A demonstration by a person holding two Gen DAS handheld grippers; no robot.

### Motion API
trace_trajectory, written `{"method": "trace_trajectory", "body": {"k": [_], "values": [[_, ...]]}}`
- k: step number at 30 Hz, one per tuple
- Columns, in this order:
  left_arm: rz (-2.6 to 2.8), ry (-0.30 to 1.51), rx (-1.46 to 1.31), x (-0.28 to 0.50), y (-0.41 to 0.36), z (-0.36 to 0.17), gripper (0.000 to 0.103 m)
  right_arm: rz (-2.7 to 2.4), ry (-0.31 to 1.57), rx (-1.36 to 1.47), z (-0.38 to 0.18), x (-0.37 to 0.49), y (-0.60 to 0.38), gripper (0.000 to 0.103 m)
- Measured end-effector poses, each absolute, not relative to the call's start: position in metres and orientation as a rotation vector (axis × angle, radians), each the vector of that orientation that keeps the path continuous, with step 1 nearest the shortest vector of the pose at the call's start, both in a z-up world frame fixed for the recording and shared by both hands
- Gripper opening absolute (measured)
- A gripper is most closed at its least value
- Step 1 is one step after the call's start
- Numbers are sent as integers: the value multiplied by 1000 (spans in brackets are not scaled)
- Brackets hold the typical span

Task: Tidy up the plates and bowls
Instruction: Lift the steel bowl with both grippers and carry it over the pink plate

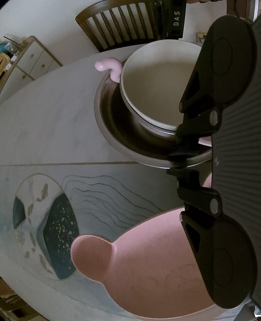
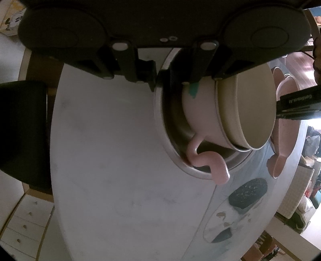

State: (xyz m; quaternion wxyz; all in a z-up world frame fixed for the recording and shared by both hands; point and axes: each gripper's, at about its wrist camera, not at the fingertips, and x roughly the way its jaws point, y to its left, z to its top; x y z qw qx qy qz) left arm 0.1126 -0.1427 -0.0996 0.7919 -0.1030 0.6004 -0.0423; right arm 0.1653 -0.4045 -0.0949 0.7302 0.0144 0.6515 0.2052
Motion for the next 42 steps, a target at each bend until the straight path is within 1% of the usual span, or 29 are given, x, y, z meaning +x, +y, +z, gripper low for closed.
{"method": "trace_trajectory", "body": {"k": [12,24,32,42], "values": [[-89,1258,-221,118,-122,-65,11,453,1416,48,-67,173,-388,12],[-20,1244,-232,112,-52,-33,11,524,1387,59,-41,174,-329,11],[22,1256,-239,99,-2,-31,11,574,1411,61,-46,172,-277,11],[52,1290,-266,78,53,-47,11,611,1450,41,-58,158,-218,11]]}}
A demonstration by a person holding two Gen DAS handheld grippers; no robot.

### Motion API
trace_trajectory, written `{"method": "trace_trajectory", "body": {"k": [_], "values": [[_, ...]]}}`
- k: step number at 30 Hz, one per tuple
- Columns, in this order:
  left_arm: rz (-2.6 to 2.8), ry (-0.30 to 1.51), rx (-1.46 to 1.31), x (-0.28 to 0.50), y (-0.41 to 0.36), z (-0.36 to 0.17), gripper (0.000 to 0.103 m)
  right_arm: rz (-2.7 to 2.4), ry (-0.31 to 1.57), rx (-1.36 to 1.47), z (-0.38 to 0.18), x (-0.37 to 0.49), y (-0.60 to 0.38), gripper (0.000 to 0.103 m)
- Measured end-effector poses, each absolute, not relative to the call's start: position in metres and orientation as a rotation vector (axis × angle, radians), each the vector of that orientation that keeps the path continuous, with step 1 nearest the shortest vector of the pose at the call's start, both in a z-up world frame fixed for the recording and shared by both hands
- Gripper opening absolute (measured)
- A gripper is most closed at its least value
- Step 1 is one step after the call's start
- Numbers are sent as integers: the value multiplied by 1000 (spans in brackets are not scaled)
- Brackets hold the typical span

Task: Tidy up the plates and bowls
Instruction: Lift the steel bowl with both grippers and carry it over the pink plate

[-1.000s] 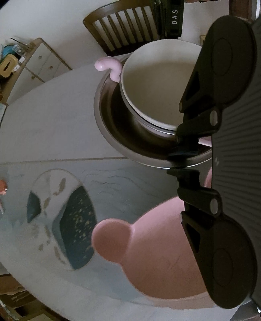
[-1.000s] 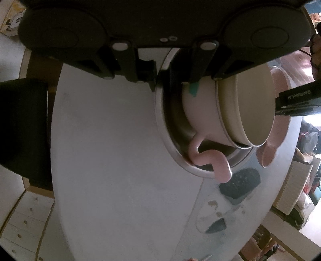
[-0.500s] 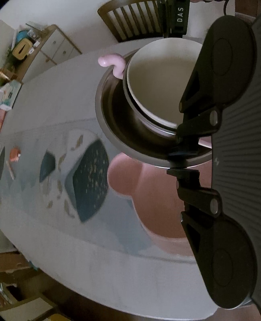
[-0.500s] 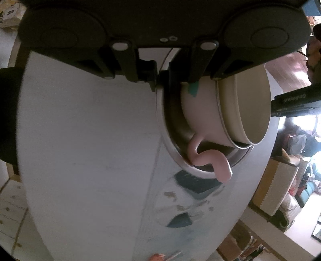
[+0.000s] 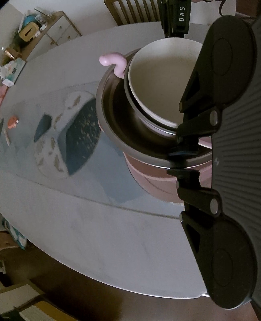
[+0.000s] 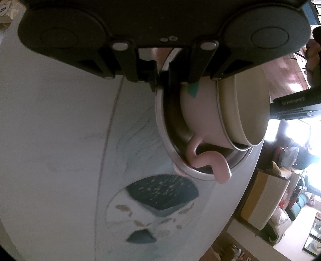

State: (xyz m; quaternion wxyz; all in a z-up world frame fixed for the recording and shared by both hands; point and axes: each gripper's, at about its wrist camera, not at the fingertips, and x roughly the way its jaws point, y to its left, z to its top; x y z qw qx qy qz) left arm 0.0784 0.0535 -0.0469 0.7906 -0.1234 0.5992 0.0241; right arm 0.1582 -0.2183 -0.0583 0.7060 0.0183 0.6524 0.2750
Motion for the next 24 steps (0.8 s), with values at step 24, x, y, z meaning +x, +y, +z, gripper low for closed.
{"method": "trace_trajectory", "body": {"k": [24], "values": [[7,1322,-306,75,86,-78,11,556,1486,-16,-73,139,-182,12]]}}
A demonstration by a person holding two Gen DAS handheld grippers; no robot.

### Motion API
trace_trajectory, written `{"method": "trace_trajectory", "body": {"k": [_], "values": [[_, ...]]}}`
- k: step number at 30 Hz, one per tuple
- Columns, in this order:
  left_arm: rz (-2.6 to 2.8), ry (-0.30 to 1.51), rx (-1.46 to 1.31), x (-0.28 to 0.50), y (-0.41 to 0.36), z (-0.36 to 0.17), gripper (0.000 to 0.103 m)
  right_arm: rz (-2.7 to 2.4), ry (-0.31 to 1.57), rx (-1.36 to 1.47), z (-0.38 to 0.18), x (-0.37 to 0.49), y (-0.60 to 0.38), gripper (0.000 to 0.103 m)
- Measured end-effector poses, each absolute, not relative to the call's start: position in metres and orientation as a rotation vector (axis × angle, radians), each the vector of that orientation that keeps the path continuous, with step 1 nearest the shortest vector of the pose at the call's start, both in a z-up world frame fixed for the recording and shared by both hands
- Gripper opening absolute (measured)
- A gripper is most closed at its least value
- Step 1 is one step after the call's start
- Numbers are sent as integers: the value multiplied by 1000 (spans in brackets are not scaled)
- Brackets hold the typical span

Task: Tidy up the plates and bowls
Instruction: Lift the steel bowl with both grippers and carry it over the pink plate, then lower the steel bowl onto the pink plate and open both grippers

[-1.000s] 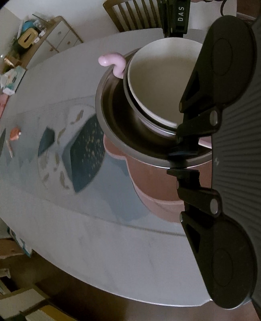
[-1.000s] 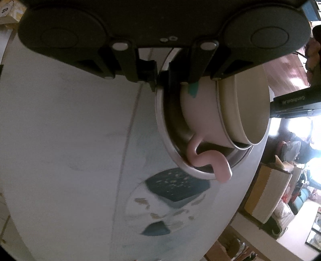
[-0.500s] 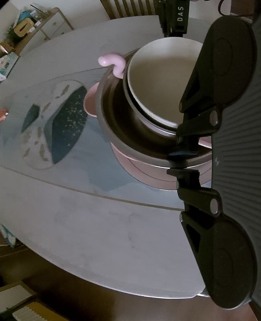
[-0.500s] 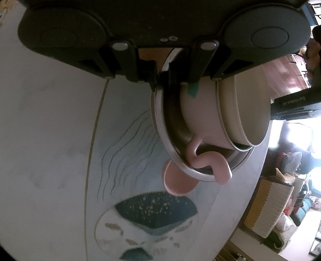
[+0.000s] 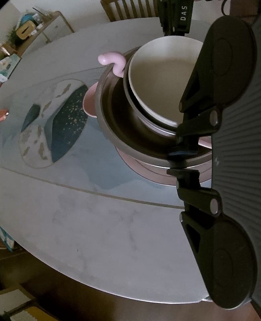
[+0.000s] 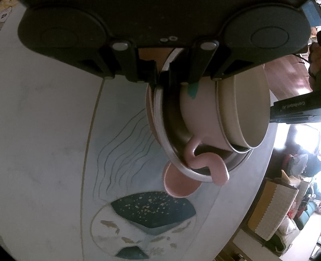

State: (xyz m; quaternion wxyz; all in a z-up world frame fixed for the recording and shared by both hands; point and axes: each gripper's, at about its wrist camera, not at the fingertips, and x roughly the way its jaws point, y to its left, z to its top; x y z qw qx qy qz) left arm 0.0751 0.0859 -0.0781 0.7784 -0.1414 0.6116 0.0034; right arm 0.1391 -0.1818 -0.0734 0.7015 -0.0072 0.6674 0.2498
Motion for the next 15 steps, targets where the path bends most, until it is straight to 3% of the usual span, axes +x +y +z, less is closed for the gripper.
{"method": "trace_trajectory", "body": {"k": [7,15], "values": [[-7,1301,-318,73,85,-78,11,552,1474,-25,-72,141,-179,19],[-20,1264,-302,71,85,-73,11,547,1459,-37,-70,142,-177,19]]}}
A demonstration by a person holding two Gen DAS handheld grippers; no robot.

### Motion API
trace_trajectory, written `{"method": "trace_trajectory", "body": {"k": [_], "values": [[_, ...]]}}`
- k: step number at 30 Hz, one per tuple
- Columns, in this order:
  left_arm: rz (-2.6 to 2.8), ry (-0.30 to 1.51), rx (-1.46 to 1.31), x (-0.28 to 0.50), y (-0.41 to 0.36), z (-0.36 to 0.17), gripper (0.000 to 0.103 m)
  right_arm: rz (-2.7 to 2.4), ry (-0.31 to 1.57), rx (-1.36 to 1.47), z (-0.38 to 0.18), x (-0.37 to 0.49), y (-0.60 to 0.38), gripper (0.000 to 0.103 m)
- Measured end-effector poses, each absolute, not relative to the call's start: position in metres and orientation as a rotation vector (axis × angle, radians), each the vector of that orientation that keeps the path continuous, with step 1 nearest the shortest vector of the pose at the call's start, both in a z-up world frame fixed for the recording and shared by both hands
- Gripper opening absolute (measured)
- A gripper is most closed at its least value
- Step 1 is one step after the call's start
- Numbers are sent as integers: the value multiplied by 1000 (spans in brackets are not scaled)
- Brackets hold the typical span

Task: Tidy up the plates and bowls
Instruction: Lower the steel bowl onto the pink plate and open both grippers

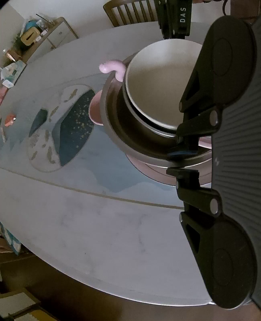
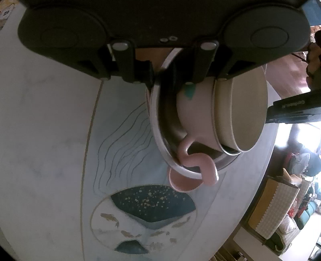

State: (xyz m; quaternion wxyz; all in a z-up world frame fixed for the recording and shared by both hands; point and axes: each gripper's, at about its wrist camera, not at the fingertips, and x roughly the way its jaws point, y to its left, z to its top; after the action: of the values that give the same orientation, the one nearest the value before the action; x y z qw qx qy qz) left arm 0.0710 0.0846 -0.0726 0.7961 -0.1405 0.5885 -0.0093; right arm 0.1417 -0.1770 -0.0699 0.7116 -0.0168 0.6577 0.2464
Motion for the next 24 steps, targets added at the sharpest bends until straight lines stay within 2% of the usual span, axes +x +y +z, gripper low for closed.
{"method": "trace_trajectory", "body": {"k": [6,9,10,12,16,24], "values": [[-21,1226,-266,69,83,-65,12,545,1442,-46,-67,140,-176,19],[-29,1193,-245,66,80,-57,17,553,1431,-59,-64,138,-176,20],[-32,1179,-238,64,79,-54,22,557,1418,-72,-62,137,-176,21],[-34,1148,-231,60,78,-47,31,543,1365,-110,-56,133,-177,39],[-38,1103,-239,55,78,-38,50,540,1313,-90,-45,131,-185,45],[-56,1047,-209,47,70,-24,52,531,1253,-46,-37,125,-194,56]]}}
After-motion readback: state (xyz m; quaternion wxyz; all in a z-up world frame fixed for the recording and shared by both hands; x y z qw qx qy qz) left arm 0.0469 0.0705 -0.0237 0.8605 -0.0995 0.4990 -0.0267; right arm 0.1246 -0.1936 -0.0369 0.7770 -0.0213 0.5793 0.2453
